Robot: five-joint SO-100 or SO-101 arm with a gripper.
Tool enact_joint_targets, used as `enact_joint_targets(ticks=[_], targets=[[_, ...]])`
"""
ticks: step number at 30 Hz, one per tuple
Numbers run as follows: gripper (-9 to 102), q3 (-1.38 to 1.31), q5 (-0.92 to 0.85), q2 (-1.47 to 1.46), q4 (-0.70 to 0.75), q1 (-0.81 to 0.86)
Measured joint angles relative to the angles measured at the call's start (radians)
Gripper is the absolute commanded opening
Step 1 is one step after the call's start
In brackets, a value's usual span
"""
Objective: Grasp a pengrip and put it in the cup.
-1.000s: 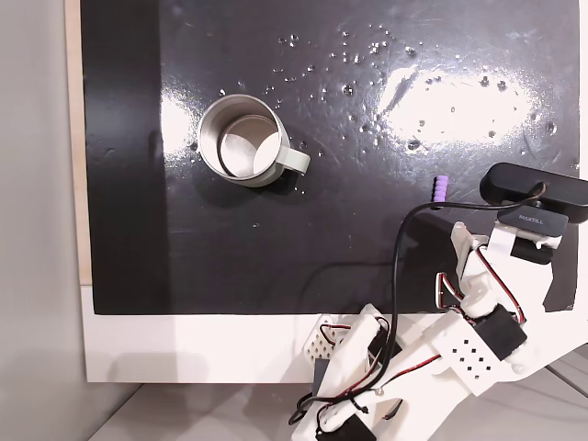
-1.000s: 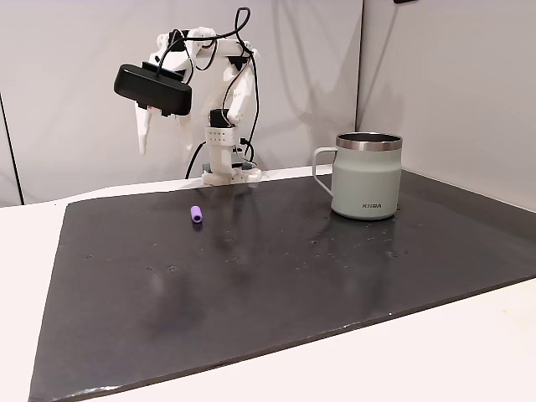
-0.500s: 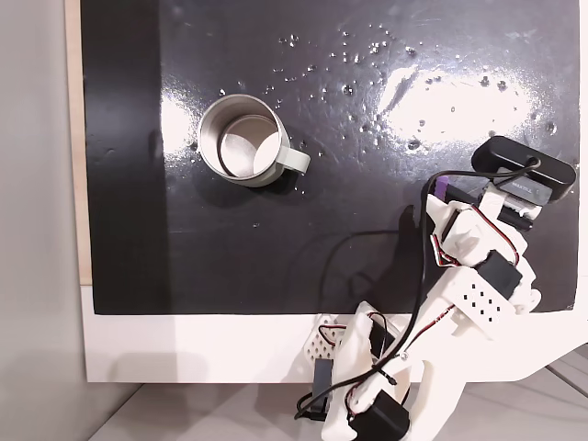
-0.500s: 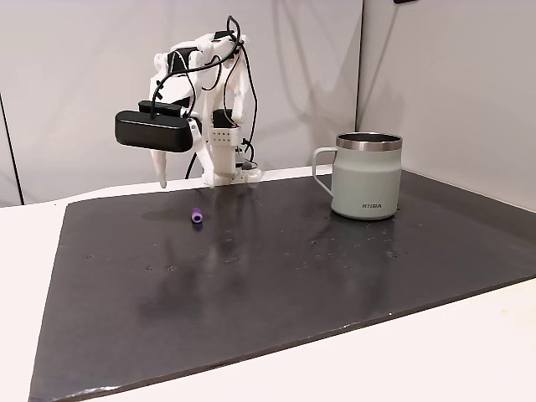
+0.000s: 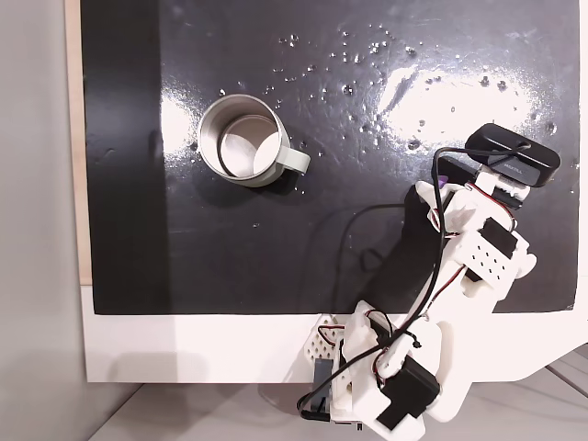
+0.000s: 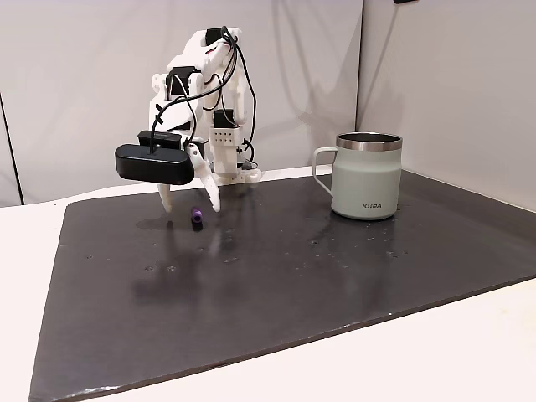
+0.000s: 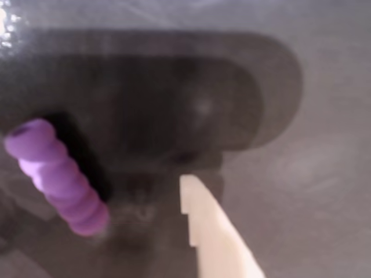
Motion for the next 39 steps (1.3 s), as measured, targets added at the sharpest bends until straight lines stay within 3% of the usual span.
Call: enact_joint_targets(ticks=[12, 23, 32, 39], targets=[[4, 0.0, 0.038, -0.031, -0.005, -0.055], [0, -0.041, 0.094, -0.072, -0.021, -0.055], [0, -0.36, 0.354, -0.074, 0.373, -0.173], [0, -0.426, 0.522, 0.078, 0.615, -0.359]])
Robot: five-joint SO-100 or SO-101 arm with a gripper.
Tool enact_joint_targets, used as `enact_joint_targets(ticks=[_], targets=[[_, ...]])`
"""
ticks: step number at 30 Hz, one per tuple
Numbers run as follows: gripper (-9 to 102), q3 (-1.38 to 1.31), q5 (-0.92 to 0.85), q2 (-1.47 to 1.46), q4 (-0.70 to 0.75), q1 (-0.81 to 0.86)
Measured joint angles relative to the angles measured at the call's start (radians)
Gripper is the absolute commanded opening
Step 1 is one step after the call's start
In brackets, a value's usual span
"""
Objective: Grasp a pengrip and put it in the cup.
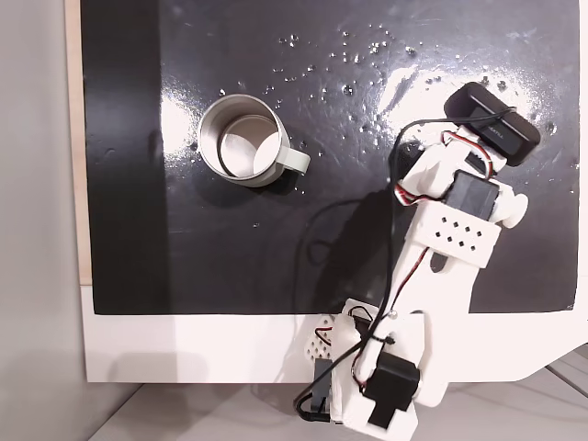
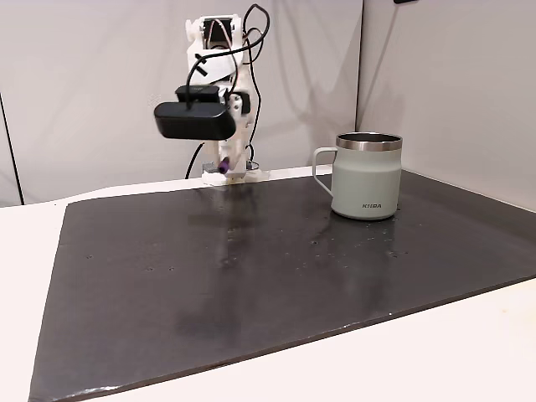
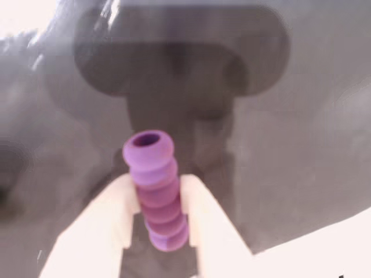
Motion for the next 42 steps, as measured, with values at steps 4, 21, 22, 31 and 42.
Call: enact_joint_targets(ticks=[4, 21, 22, 31, 42], targets=[[0, 0.018, 0.089, 0.16, 0.112, -0.16], [0, -0.118, 0.581, 0.245, 0.362, -0.726], [0, -0.147, 0.615, 0.222, 0.362, -0.746], [0, -0.41, 0.874, -0.002, 0.368, -0.9], [0, -0.736, 1.085, -0.227, 0.368, -0.879]])
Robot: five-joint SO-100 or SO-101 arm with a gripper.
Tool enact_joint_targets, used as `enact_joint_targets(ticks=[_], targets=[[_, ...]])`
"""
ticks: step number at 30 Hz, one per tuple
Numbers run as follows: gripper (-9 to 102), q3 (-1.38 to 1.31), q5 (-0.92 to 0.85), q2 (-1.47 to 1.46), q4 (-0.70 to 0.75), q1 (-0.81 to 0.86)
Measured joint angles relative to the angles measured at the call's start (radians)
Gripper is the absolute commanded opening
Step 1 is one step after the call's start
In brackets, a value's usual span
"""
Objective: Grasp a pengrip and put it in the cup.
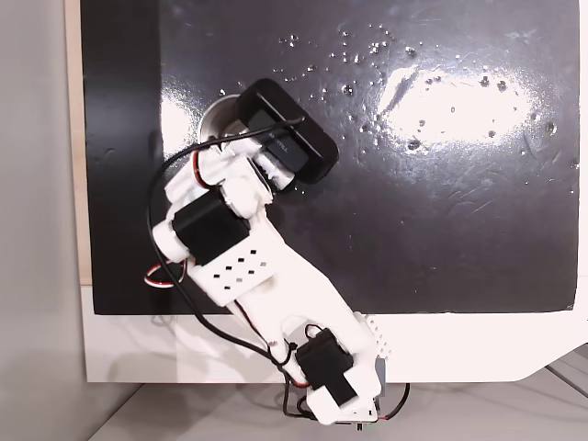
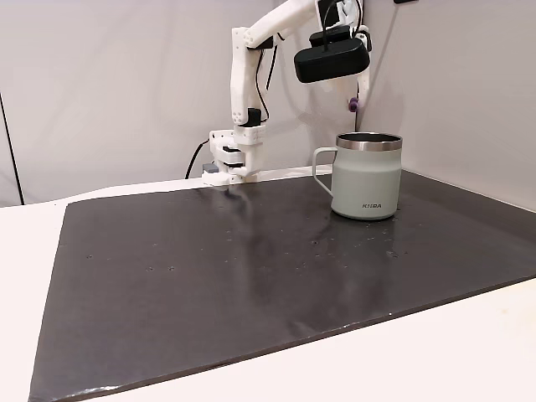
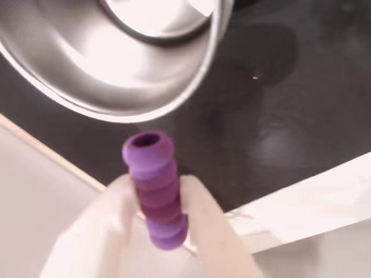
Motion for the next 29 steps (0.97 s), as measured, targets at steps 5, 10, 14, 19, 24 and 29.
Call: enact_joint_targets(ticks=[5, 10, 14, 19, 24, 29], targets=[[0, -0.126, 0.101, -0.078, 0.0, 0.038], [0, -0.202, 0.173, -0.143, 0.0, 0.1], [17, -0.202, 0.178, -0.15, 0.0, 0.091], [35, -0.202, 0.178, -0.15, 0.0, 0.1], [35, -0.202, 0.178, -0.15, 0.0, 0.107], [35, -0.202, 0.169, -0.15, 0.0, 0.118]])
